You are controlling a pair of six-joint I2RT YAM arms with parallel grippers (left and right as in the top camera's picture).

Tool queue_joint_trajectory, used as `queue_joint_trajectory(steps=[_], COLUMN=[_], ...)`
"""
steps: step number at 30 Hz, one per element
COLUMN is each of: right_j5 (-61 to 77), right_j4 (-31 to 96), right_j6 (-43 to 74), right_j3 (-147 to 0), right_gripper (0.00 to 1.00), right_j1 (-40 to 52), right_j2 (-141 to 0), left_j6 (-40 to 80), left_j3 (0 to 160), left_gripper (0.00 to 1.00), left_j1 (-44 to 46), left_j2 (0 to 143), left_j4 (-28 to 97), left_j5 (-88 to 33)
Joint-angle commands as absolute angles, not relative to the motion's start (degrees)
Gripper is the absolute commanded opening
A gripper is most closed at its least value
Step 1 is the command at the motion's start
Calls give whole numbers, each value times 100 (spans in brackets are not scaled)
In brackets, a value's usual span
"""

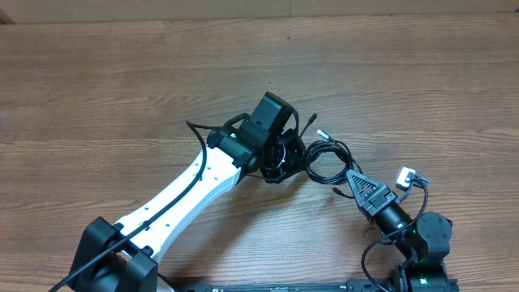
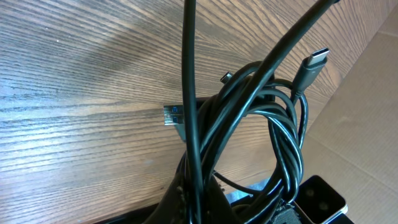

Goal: Untangle cables

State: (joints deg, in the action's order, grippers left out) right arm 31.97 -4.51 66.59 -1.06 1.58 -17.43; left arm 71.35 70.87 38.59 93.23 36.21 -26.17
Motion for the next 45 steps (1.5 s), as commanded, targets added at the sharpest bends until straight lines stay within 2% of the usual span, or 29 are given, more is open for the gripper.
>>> queue_joint_trajectory(steps=[1, 2, 4, 5, 7, 11, 17, 22, 27, 38, 45], right_j5=[3267, 3216, 3059, 2993, 2893, 2917, 2926, 2995, 3070, 3306, 3306], right_j4=[-482, -423, -156, -1, 333, 314, 316, 316, 314, 311, 314], right_j6=[6591, 6595, 6742, 6873, 7170, 7509, 8123, 8344, 8427, 8576, 8576], right_j3=[-47, -47, -47, -47, -47, -47, -47, -47, -47, -47, -47], right_gripper=[4, 4, 4, 4, 4, 4, 4, 4, 4, 4, 4], right_j1=[193, 193, 193, 193, 193, 193, 193, 193, 193, 193, 191], right_j2=[-1743, -1743, -1743, -1743, -1743, -1767, -1796, -1868, -1953, -1970, -1970], left_j6=[6971, 6917, 6652, 6361, 5494, 3621, 1522, 650, 506, 467, 469], left_j3=[7231, 7231, 7231, 7231, 7234, 7231, 7231, 7231, 7218, 7194, 7194], left_gripper=[21, 34, 68, 80, 88, 96, 96, 89, 89, 84, 81], left_j1=[3913, 3913, 3852, 3809, 3684, 3579, 3909, 4357, 4652, 4689, 4692], left_j2=[9216, 9216, 9216, 9216, 9216, 9216, 9216, 9216, 9216, 9531, 9734], left_j4=[3594, 3592, 3590, 3588, 3548, 3450, 3557, 3577, 3618, 3544, 3411], left_j5=[-2659, -2633, -2456, -2351, -2198, -2191, -2244, -1802, -1118, -1114, -1627])
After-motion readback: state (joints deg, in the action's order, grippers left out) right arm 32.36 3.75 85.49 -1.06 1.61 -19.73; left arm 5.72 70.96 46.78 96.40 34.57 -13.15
